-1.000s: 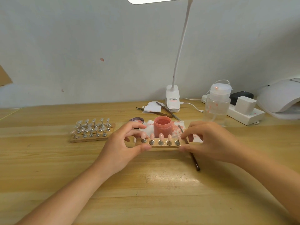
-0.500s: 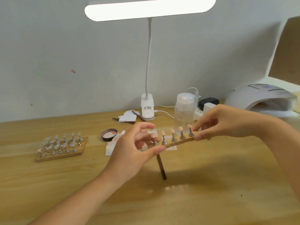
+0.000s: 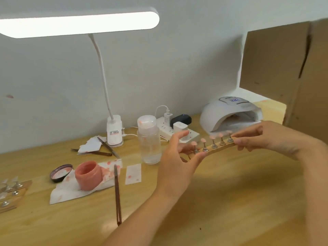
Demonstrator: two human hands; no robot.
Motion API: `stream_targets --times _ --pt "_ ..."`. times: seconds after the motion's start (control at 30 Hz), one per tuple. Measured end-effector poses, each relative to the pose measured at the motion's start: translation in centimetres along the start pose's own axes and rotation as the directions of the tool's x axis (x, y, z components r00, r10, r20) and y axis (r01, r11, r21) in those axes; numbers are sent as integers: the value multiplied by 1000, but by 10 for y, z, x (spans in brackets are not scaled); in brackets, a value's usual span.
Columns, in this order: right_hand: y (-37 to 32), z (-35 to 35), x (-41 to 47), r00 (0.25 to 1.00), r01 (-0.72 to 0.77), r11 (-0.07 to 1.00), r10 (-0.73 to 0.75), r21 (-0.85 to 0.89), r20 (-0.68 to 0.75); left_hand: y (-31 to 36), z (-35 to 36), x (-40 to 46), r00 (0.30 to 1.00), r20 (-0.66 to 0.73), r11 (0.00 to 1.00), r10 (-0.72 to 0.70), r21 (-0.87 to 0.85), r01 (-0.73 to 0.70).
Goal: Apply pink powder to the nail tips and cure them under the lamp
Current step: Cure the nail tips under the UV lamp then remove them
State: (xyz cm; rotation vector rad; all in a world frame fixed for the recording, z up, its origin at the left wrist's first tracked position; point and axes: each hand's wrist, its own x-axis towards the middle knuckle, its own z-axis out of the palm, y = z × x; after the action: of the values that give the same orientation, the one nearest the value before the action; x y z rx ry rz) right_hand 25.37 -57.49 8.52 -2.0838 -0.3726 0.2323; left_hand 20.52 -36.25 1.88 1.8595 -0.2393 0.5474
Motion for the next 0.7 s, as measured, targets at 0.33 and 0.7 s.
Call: stream_targets --times 0.33,0.7 --pt "60 -15 19 937 29 706 228 708 -266 -12 73 59 998 27 995 58 -83 -56" --pt "97 -33 28 766 185 512 460 839 -450 -9 149 86 931 81 821 -355 -450 352"
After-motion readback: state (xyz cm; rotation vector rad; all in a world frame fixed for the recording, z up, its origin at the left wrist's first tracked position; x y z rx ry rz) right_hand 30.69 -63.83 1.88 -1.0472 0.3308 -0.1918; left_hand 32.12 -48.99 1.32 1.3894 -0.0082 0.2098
